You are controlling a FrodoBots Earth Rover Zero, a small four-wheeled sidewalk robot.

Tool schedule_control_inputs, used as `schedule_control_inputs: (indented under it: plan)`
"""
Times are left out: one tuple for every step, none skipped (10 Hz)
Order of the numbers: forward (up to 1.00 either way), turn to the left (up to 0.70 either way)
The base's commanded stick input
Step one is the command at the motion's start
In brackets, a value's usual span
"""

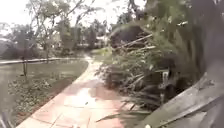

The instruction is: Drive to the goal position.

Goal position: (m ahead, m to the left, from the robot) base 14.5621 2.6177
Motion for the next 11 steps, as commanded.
schedule_control_inputs:
  plan:
    - [1.00,0.01]
    - [1.00,0.11]
    - [1.00,0.39]
    - [0.00,0.96]
    - [0.00,0.05]
    - [-1.00,0.00]
    - [-1.00,0.00]
    - [-1.00,0.00]
    - [-1.00,0.00]
    - [-1.00,0.00]
    - [-1.00,0.00]
